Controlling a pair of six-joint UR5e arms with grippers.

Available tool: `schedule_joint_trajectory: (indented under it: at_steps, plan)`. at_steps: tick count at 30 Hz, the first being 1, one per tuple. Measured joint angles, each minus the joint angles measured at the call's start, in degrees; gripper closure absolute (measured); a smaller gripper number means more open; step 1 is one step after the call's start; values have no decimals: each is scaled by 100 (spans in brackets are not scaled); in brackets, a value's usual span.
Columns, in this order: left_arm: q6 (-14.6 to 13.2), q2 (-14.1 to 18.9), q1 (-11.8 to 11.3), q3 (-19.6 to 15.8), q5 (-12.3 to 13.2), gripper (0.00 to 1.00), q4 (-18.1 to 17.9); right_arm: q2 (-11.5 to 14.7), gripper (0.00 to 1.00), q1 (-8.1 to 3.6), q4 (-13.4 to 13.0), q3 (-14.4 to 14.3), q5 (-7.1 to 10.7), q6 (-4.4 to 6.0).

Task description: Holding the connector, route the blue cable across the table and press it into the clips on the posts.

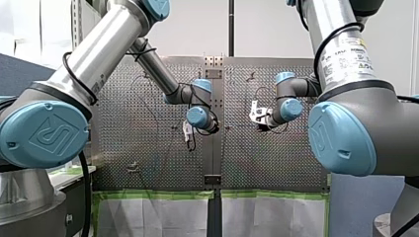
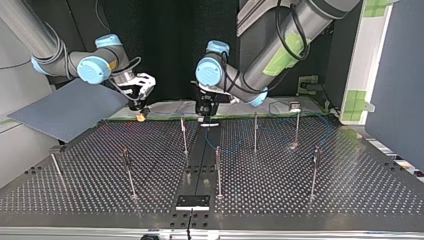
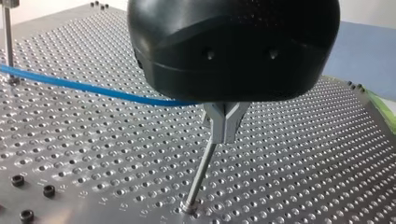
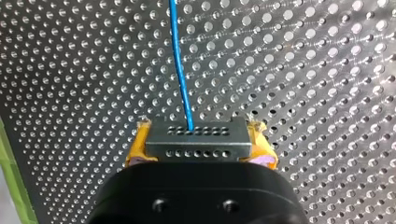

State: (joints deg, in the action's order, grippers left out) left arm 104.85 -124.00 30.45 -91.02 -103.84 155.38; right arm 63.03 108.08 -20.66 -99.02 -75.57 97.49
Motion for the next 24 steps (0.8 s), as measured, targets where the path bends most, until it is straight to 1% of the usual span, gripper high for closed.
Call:
schedule_joint_trajectory:
  at_steps: [3,7,12,14,19,24]
  plan:
    - [-4,-61,19,33,-46,100,35,-3,100,-20,-1,20,30,0]
    - [-24,-236,39,124,-94,100,41,-10,100,-46,-4,33,65,-5]
    - [-12,-351,58,344,-86,100,32,-15,100,-80,-7,50,82,-8]
    - [-10,-364,51,434,-92,100,43,-20,100,-99,-11,55,85,-8]
    - [-19,-403,0,529,-90,100,75,-32,100,-151,-40,73,86,-4]
    - [-127,-605,-26,722,-74,100,222,-63,100,-210,-84,111,89,-1]
